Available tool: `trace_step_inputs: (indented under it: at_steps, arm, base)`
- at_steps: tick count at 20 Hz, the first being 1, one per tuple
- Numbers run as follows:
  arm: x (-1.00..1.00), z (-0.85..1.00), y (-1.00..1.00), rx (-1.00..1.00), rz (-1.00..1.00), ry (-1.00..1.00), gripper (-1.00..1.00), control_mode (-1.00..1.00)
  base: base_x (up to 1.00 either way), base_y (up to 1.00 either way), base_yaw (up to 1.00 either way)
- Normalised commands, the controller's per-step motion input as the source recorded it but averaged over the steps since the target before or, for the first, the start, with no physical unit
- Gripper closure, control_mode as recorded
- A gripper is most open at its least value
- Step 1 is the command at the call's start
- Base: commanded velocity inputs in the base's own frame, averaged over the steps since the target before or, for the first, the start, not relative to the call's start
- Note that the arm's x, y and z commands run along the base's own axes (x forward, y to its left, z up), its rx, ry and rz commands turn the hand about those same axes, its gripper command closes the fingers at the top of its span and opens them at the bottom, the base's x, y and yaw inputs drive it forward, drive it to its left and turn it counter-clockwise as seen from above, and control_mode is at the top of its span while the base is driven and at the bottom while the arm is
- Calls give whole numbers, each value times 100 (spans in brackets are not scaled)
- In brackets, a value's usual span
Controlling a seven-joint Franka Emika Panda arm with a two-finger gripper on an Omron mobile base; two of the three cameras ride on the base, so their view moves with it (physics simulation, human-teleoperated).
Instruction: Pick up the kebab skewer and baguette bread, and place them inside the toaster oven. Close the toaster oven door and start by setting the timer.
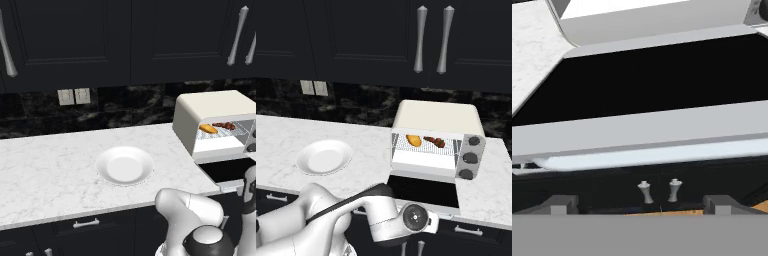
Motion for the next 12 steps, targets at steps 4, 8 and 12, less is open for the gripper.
trace_step_inputs:
  at_steps: [4,8,12]
  arm:
    - [-20,13,-3,0,0,5,-100,-100]
    - [3,-2,14,0,0,5,-100,-100]
    - [28,-26,7,0,0,0,-100,-100]
  base:
    - [0,0,0]
    - [0,0,0]
    - [0,0,0]
